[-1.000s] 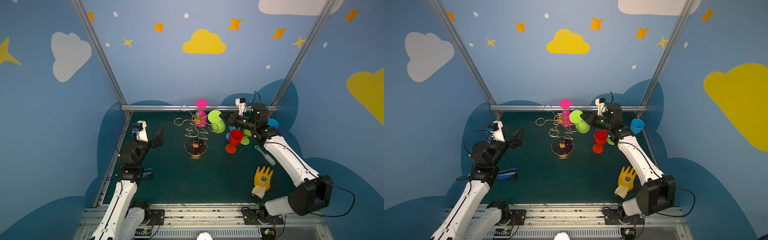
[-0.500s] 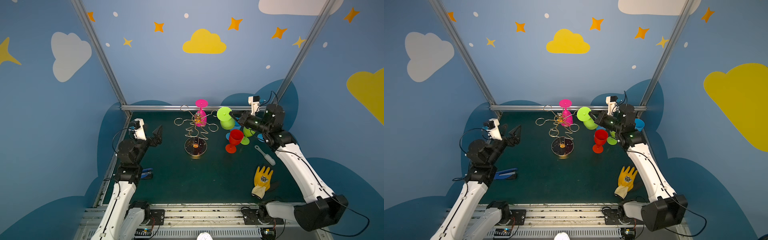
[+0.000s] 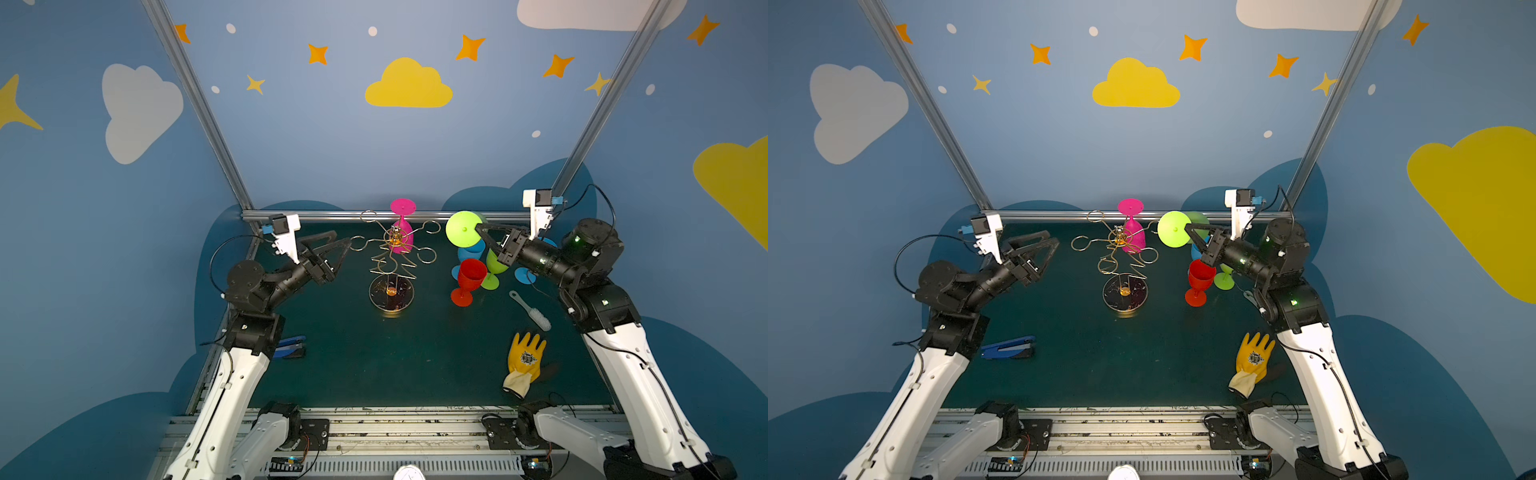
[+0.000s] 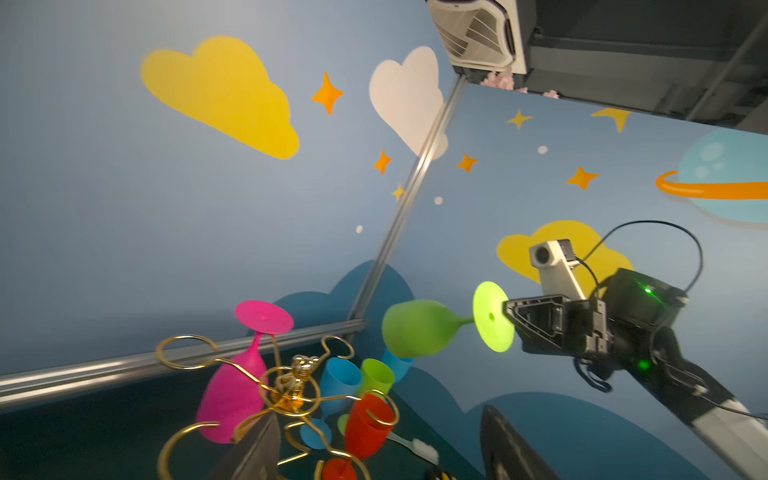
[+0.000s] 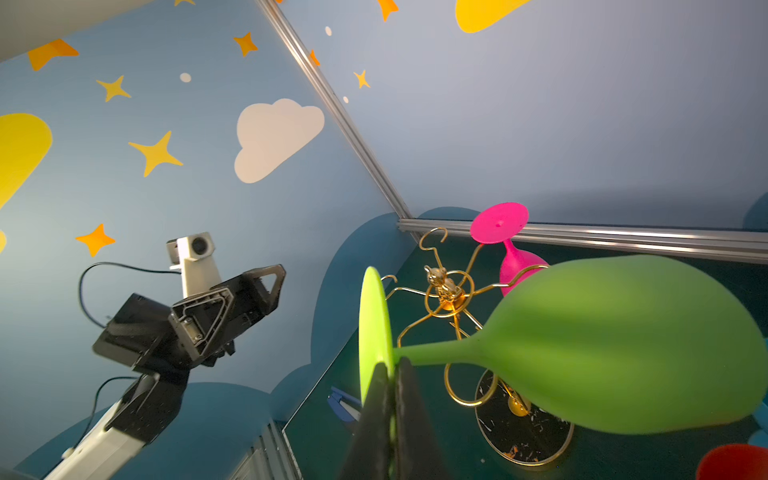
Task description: Take the wine glass off the wine glass rack
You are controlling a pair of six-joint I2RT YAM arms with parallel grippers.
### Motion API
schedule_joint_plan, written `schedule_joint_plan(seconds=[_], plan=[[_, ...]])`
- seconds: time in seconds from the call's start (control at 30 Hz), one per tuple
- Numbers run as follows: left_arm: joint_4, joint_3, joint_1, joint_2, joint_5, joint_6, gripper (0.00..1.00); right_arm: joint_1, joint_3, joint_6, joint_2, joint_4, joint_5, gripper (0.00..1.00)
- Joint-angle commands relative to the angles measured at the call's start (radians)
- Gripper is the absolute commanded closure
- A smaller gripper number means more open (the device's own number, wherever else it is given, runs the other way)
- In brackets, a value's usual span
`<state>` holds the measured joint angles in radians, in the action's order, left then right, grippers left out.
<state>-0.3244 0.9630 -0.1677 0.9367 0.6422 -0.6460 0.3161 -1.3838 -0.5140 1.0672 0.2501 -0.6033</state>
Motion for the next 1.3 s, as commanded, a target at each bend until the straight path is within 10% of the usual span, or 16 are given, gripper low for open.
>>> schedule_joint_plan(seconds=[0.0,0.73,1.27], plan=[[-0.026,0.062,-0.076,0.032,0.105,-0.031,0.28,0.042,-0.055,0.081,-0.009,0.011,-0.062,1.0],[-0.068,0.233,-0.307,0.259,0.172,-0.042,0.31,0.31,-0.117,0.167,0.074,0.019,0.034,1.0],[-0.139,0.208,-0.334,0.265,0.127,-0.105,0.85,0.374,-0.133,0.201,0.099,0.046,0.09,1.0]])
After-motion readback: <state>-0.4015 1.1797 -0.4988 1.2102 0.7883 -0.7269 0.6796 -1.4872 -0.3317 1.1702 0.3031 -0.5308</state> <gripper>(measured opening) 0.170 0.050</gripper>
